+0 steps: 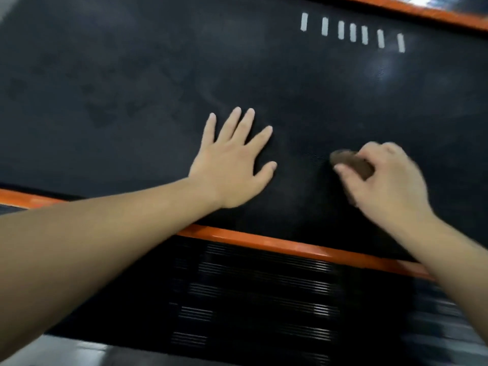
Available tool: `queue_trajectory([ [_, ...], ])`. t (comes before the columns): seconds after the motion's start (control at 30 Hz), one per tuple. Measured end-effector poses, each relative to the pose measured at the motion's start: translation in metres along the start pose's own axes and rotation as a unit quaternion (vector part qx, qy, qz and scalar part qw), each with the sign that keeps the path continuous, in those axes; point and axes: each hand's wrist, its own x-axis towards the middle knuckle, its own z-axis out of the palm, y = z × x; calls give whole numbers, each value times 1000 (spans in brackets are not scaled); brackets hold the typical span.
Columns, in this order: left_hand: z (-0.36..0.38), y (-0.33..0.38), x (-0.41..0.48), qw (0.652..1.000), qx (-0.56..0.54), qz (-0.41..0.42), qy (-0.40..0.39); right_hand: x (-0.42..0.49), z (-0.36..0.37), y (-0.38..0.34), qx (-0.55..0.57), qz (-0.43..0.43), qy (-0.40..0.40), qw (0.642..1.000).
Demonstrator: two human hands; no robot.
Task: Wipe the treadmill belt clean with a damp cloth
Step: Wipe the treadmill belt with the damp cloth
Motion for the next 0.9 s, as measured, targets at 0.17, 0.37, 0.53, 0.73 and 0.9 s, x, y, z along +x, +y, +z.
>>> queue_trajectory([
  [0.17, -11, -20, 6, 996, -54, 64, -36, -11, 26, -90, 9, 14, -20, 1000],
  [0.37, -39, -135, -19, 986, -1, 150, -71, 15, 25, -84, -42, 118, 38, 991],
  [0.53, -34, -179, -39, 988, 5, 154, -28, 10, 62, -184, -10, 84, 59, 995],
  [0.73, -32, -191, -47, 987, -12, 162, -12, 27, 49, -141, -65, 62, 15, 996],
  [0.9, -32, -206, -53, 985, -13, 172, -8, 27, 59, -172, -59, 197, 70, 976],
])
